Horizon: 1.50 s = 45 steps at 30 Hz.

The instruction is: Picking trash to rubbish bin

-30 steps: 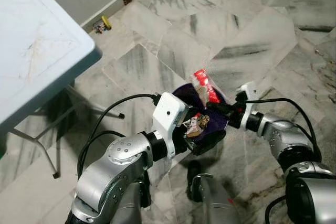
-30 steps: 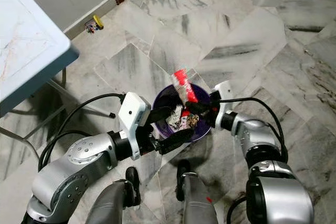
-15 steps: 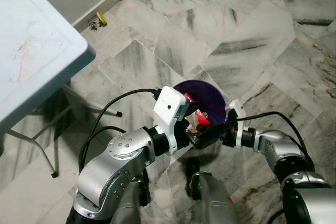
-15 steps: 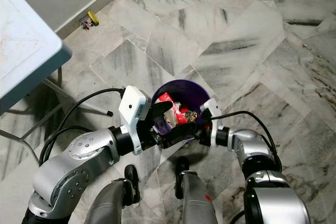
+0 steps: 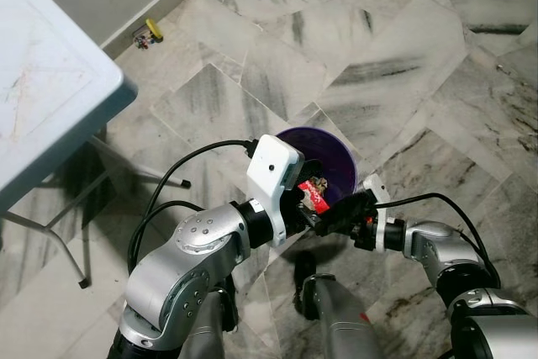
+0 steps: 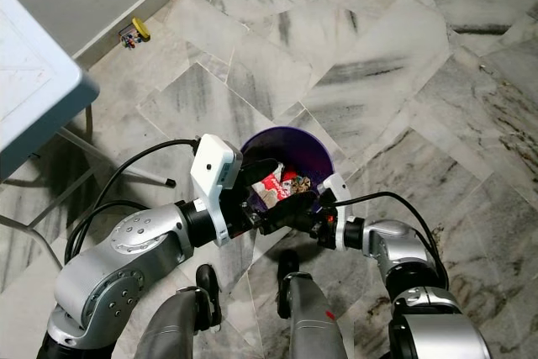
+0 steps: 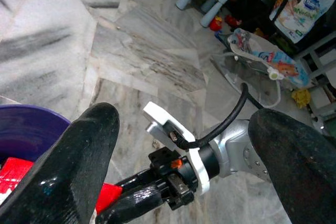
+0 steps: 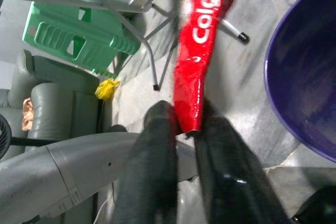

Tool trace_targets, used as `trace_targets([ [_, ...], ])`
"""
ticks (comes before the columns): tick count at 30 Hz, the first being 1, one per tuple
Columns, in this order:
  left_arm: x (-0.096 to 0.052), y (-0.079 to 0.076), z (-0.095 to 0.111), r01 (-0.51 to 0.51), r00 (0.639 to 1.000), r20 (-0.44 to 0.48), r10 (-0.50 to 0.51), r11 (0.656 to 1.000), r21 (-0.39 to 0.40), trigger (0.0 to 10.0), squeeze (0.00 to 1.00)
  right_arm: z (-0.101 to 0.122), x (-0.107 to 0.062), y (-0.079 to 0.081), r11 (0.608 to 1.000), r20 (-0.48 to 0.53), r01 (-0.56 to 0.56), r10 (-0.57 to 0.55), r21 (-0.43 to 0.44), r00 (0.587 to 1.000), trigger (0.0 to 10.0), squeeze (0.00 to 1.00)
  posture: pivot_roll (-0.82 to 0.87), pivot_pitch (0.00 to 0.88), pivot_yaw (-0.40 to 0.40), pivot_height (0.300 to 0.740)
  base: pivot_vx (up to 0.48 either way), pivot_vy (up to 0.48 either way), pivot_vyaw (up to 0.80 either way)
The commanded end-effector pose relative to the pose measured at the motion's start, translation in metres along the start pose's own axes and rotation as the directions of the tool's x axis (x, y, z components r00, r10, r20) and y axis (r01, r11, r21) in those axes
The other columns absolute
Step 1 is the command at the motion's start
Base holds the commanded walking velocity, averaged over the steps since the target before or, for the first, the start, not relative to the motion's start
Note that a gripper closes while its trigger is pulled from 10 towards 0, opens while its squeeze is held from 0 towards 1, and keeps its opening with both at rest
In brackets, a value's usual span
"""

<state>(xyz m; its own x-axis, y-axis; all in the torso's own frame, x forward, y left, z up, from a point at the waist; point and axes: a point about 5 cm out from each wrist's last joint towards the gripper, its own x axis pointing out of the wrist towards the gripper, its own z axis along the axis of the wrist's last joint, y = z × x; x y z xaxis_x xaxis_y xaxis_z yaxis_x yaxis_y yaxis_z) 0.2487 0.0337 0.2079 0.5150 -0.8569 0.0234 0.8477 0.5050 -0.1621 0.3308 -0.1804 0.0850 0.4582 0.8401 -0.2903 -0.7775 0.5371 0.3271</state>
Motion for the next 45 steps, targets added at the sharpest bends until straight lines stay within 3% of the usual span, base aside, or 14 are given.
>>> trace_targets([
  [1, -0.001, -0.004, -0.004, 0.008, 1.0, -0.018, -0.009, 1.0, -0.017, 10.0, 0.0, -0.013, -0.003, 0.0, 0.999, -0.024, 0.021, -0.02, 0.024, 1.0, 10.0, 1.0, 0.0, 0.579, 0.069, 0.74, 0.0, 0.0, 0.0],
  [26, 0.001, -0.003, -0.001, 0.001, 1.0, 0.0, -0.001, 0.999, -0.038, 10.0, 0.0, -0.004, -0.008, -0.003, 1.0, -0.026, 0.006, -0.006, 0.026, 1.0, 10.0, 1.0, -0.01, 0.579, 0.057, 0.74, 0.0, 0.0, 0.0],
  [27, 0.001, -0.003, -0.001, 0.0, 1.0, 0.0, 0.0, 0.999, -0.039, 10.0, 0.0, -0.004, -0.008, -0.003, 1.0, -0.027, 0.009, -0.009, 0.024, 1.0, 10.0, 0.79, -0.01, 0.58, 0.057, 0.74, 0.0, 0.0, 0.0],
  [28, 0.001, -0.002, -0.001, -0.001, 1.0, 0.0, 0.001, 0.999, -0.04, 10.0, 0.0, -0.004, -0.008, -0.003, 1.0, -0.029, 0.014, -0.013, 0.019, 0.999, 10.0, 0.16, -0.01, 0.581, 0.058, 0.74, 0.0, 0.0, 0.0],
  [29, 0.001, -0.002, -0.001, -0.002, 1.0, 0.0, 0.002, 0.999, -0.04, 10.0, 0.0, -0.004, -0.008, -0.003, 1.0, -0.03, 0.015, -0.015, 0.016, 0.999, 10.0, 0.0, -0.01, 0.581, 0.058, 0.74, 0.0, 0.0, 0.0],
  [39, 0.001, -0.001, -0.001, -0.004, 1.0, 0.002, 0.004, 0.999, -0.04, 10.0, 0.0, -0.001, -0.008, -0.005, 0.999, -0.015, 0.038, -0.038, 0.008, 0.999, 10.0, 0.0, -0.01, 0.577, 0.057, 0.74, 0.0, 0.0, 0.0],
  [45, 0.001, 0.005, 0.002, -0.032, 0.999, 0.017, 0.032, 0.999, -0.026, 10.0, 0.0, 0.021, -0.026, -0.012, 0.994, 0.128, 0.105, -0.1, -0.039, 0.987, 10.0, 0.0, -0.01, 0.554, 0.041, 0.74, 0.0, 0.0, 0.0],
])
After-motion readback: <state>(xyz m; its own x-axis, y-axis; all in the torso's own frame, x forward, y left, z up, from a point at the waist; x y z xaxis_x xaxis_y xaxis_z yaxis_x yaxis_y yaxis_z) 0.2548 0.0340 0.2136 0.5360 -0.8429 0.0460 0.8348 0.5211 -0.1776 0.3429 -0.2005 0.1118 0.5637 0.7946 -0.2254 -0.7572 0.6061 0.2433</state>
